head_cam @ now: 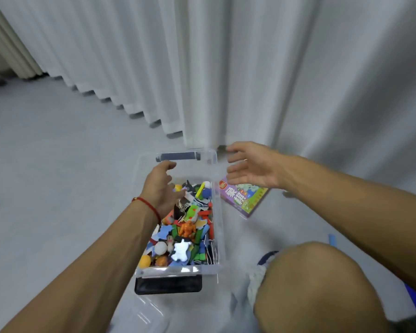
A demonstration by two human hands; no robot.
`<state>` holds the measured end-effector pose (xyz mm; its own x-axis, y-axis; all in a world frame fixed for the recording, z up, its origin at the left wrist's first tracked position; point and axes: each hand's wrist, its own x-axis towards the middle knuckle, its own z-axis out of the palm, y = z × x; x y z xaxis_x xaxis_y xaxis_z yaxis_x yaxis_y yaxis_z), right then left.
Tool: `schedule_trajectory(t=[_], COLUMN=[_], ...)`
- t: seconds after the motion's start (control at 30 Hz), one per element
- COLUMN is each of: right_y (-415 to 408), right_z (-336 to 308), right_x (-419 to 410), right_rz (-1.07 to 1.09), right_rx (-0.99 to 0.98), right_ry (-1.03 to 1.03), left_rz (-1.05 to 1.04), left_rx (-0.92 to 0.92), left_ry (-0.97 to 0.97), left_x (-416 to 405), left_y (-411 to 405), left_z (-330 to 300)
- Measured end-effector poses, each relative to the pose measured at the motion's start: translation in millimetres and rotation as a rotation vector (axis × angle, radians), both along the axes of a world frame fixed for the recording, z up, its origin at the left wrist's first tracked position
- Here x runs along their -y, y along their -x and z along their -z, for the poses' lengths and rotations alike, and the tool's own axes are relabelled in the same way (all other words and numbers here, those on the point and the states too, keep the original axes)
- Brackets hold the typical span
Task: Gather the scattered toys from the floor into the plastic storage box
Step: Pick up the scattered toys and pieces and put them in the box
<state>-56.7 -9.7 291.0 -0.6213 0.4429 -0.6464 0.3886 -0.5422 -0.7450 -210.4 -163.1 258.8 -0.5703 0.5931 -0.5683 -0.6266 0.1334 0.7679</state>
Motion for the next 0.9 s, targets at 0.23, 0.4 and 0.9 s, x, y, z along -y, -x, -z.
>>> schedule_trajectory(t=[0.23, 0.4, 0.9], right_y=[-157, -264, -304], right_z=[55, 119, 356], right_x=[-68, -97, -45], right_rz=[0.179, -0.032, 0.09], right_rx=[0.375, 0.834, 1.134], right_ry=[-0.33, -0.483, -0.654], left_rz=[0.506, 1.173, 2.049], left_rx=[-0.327, -0.585, -1.576], left_ry=[0.08, 0.169, 0.315], left_x=[-89, -155, -217], left_y=[-84, -170, -249], left_z=[-27, -37, 109])
